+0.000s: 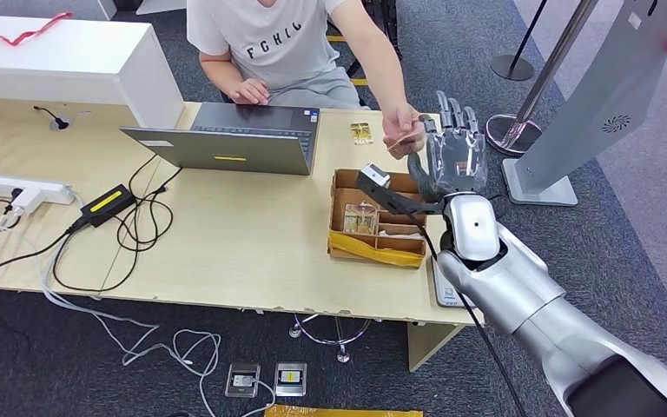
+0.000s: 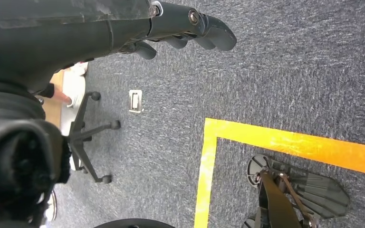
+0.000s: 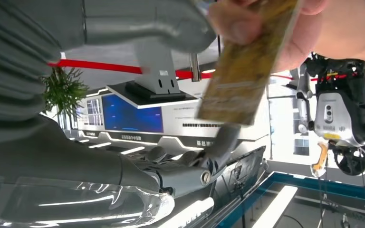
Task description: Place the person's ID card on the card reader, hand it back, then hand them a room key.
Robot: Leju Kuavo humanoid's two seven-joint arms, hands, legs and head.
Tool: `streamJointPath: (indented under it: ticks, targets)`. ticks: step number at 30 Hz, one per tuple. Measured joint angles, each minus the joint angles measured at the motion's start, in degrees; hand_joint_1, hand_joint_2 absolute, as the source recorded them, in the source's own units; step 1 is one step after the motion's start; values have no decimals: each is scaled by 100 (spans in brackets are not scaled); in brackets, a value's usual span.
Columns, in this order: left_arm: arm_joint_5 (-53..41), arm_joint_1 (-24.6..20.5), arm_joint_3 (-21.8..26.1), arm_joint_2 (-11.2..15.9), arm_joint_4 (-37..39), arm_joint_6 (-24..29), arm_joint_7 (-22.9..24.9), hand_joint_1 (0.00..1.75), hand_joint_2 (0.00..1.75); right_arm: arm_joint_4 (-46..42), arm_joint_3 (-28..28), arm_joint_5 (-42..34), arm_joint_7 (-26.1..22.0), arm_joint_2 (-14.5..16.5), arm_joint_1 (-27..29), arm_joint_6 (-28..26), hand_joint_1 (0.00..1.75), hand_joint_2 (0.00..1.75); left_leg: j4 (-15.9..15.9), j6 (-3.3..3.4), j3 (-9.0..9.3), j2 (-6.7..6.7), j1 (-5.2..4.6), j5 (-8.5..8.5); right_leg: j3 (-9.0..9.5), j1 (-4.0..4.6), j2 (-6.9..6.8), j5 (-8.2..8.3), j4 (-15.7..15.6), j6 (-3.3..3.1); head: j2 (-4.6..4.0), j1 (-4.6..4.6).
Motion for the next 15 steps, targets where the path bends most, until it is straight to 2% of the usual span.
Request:
streamJointPath:
  ticks: [9,15]
  targets:
    - [15,2,-13,-1,0,2,1,0,0,107,22,90,-50,-22,1,-19,0,0,0,0,0,0,0,0,0,0,0,0,0,0,1,0]
    - [24,3,-12,-1,0,3,4,0,0,193,-21,-655,-182,-24,1,-40,0,0,0,0,0,0,0,0,0,0,0,0,0,0,1,0]
